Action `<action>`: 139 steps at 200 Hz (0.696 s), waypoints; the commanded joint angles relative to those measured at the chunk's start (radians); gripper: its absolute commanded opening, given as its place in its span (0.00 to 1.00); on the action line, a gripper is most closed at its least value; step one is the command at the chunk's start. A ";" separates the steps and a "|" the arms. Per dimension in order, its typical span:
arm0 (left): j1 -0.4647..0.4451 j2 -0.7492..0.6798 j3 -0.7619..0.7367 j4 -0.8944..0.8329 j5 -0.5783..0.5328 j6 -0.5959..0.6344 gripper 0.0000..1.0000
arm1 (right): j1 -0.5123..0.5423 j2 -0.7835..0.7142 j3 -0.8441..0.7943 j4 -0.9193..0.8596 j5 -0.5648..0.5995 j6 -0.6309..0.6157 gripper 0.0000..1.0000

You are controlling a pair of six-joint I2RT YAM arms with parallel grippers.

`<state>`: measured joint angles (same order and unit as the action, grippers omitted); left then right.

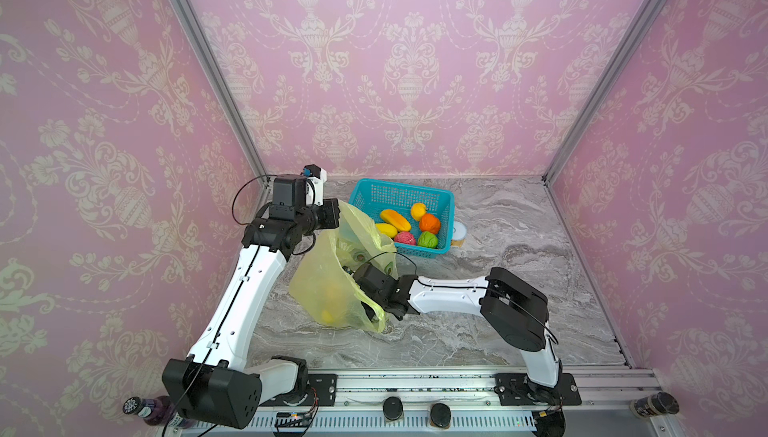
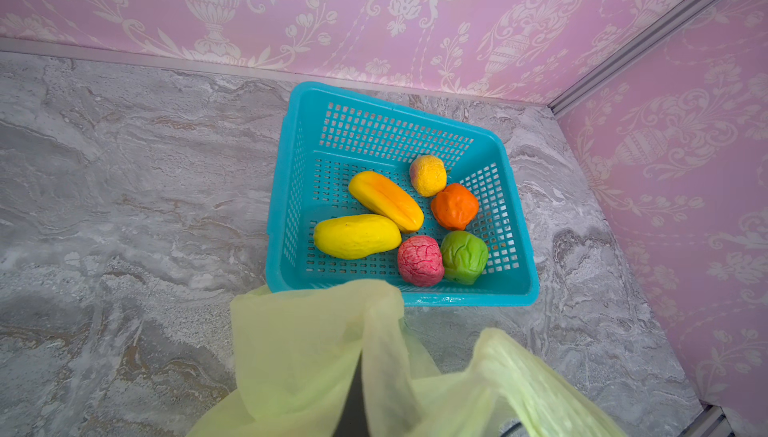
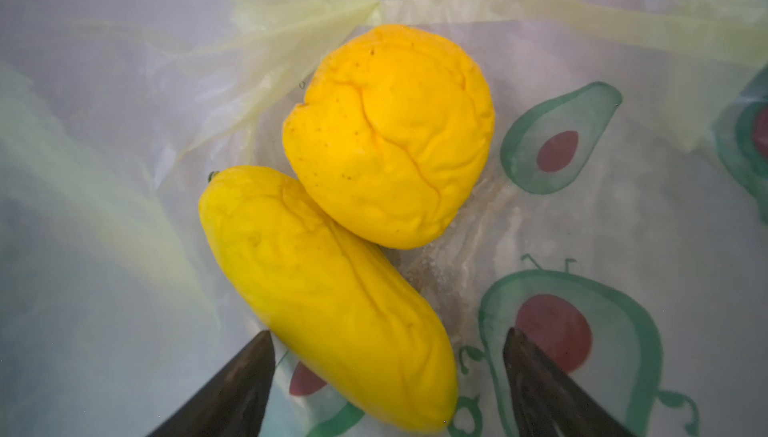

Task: Untie the knot of the plastic bag and take out the fruit
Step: 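Lower the right gripper into the bag over the long yellow fruit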

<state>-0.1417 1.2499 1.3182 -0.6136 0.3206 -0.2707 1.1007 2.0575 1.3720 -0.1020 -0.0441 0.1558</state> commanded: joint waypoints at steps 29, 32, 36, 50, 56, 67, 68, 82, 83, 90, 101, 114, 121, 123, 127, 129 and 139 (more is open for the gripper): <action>-0.006 -0.004 -0.004 0.009 0.022 0.021 0.00 | -0.005 0.054 0.066 -0.065 -0.025 0.005 0.69; -0.006 -0.004 -0.004 0.006 0.026 0.022 0.00 | -0.005 0.051 0.065 -0.061 -0.027 0.003 0.67; -0.007 -0.002 -0.002 0.006 0.027 0.022 0.00 | -0.005 0.048 0.063 -0.057 -0.027 0.001 0.63; -0.006 -0.004 -0.003 0.003 0.016 0.023 0.00 | -0.005 0.027 0.049 -0.041 -0.026 0.001 0.50; -0.005 -0.009 -0.005 0.003 0.008 0.026 0.00 | -0.005 0.017 0.041 -0.033 -0.025 0.002 0.46; -0.004 -0.013 -0.006 0.002 -0.004 0.028 0.00 | -0.005 -0.010 0.024 -0.015 -0.033 0.004 0.38; -0.005 -0.013 -0.007 0.002 -0.005 0.028 0.00 | -0.005 -0.014 0.022 -0.013 -0.034 0.004 0.38; -0.002 -0.011 -0.007 0.001 -0.009 0.028 0.00 | -0.005 -0.059 -0.015 0.022 -0.053 0.005 0.28; -0.002 -0.010 -0.007 0.001 -0.008 0.028 0.00 | -0.005 -0.062 -0.019 0.025 -0.055 0.005 0.27; 0.000 -0.005 -0.006 0.002 -0.003 0.025 0.00 | -0.005 -0.085 -0.038 0.044 -0.064 0.005 0.23; 0.004 0.001 -0.004 0.003 0.008 0.019 0.00 | -0.005 -0.117 -0.069 0.073 -0.083 0.005 0.19; 0.009 0.006 -0.001 0.003 0.020 0.014 0.00 | -0.005 -0.151 -0.109 0.113 -0.102 0.004 0.15; 0.008 0.004 -0.001 0.003 0.019 0.015 0.00 | -0.004 -0.165 -0.130 0.137 -0.112 0.004 0.16; 0.008 0.004 -0.002 0.004 0.018 0.014 0.00 | -0.004 -0.169 -0.136 0.145 -0.115 0.004 0.16; 0.008 0.000 -0.003 0.003 0.017 0.015 0.00 | -0.004 -0.174 -0.145 0.156 -0.120 0.003 0.18; 0.011 -0.001 -0.005 0.003 0.016 0.015 0.00 | -0.004 -0.175 -0.147 0.161 -0.123 0.002 0.19; 0.010 -0.008 -0.007 0.006 0.010 0.017 0.00 | -0.004 -0.174 -0.153 0.175 -0.142 -0.006 0.35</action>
<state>-0.1406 1.2522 1.3182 -0.6140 0.3202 -0.2707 1.1007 1.9110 1.2545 -0.0139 -0.1272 0.1551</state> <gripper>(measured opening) 0.047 0.223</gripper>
